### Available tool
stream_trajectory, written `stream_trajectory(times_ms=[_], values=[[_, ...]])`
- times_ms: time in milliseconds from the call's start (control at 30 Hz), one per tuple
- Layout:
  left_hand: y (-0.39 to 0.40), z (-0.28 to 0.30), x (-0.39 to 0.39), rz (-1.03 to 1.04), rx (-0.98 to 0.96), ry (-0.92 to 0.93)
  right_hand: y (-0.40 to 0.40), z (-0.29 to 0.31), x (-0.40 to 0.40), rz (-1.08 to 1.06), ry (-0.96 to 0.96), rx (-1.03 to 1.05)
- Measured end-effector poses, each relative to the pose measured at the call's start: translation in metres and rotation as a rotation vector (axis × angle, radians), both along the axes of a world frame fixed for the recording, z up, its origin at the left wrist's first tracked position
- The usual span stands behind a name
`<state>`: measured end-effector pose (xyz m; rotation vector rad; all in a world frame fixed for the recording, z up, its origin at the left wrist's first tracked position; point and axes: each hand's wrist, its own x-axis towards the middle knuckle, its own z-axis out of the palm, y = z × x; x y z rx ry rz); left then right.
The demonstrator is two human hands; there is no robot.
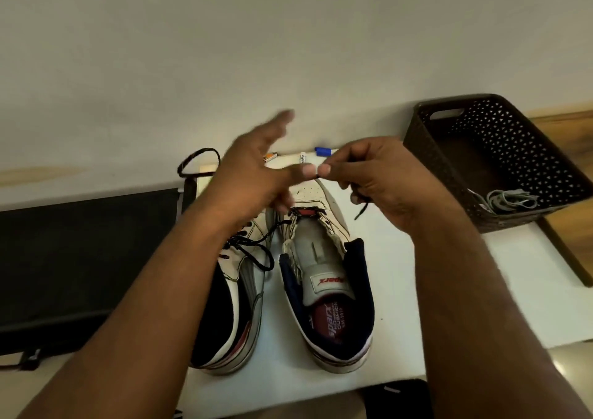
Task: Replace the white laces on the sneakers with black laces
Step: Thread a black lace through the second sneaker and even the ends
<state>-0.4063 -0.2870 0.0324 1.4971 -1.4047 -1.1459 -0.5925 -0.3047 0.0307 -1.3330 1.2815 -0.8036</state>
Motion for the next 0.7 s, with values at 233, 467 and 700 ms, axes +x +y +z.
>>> stream_trajectory(times_ms=[233, 467, 700], values=[[-0.004, -0.004, 0.026, 0.054, 0.061, -0.307, -0.002, 0.002, -0.027, -0.08, 0.079, 0.024], [0.006, -0.006, -0.009, -0.181, 0.119, 0.023, 0.002, -0.006, 0.007, 0.037, 0.049, 0.057], [0.003, -0.031, -0.016, -0.053, 0.043, -0.425, -0.001, -0.025, -0.006, -0.086, 0.195, 0.186]])
